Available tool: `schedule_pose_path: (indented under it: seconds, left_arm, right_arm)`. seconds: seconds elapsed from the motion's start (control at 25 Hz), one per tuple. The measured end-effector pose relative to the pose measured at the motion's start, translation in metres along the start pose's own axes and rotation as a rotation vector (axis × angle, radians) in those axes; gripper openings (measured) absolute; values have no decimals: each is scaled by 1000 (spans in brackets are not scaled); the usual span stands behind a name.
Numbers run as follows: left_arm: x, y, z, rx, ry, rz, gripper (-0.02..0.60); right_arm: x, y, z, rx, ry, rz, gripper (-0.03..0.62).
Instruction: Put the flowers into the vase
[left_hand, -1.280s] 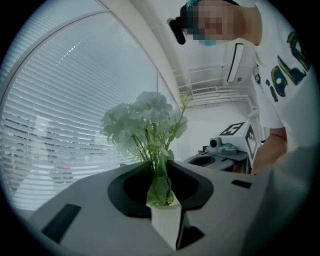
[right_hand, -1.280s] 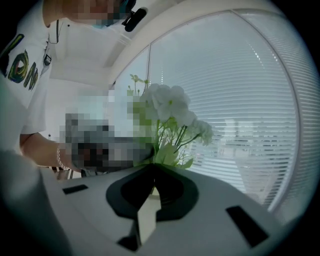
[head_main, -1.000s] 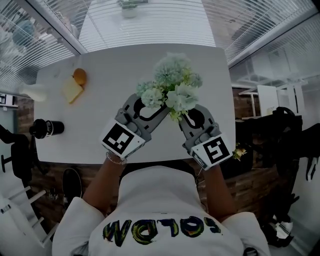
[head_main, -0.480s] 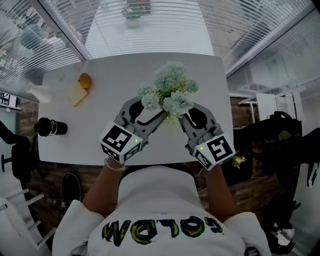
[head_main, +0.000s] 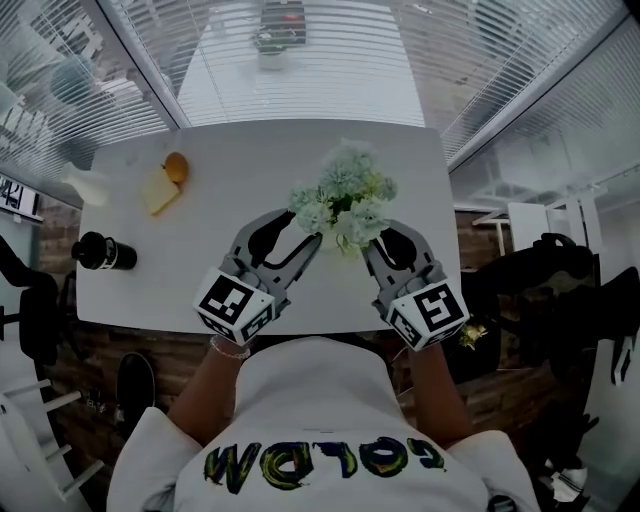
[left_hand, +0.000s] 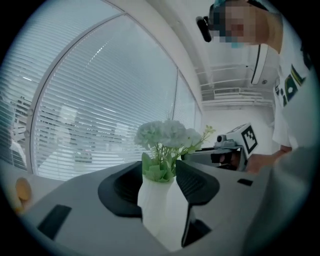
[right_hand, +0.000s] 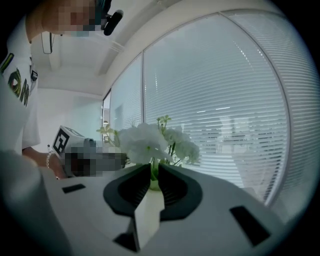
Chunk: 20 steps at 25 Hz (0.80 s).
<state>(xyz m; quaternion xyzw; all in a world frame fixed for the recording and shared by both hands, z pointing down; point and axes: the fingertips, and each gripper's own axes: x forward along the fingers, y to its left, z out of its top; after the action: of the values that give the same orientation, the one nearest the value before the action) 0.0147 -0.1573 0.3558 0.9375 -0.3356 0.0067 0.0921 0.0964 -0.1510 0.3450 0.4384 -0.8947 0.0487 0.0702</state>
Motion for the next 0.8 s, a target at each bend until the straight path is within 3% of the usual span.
schedule_pose_path:
  seconds: [0.32, 0.8]
  left_arm:
    - [-21, -8, 15, -19, -62, 71, 161]
    - [-56, -14, 30, -3, -138, 212, 96]
  right_arm:
    - [-21, -10, -4, 21, 36, -62, 58]
    - [-51, -2, 19, -25, -8, -102, 49]
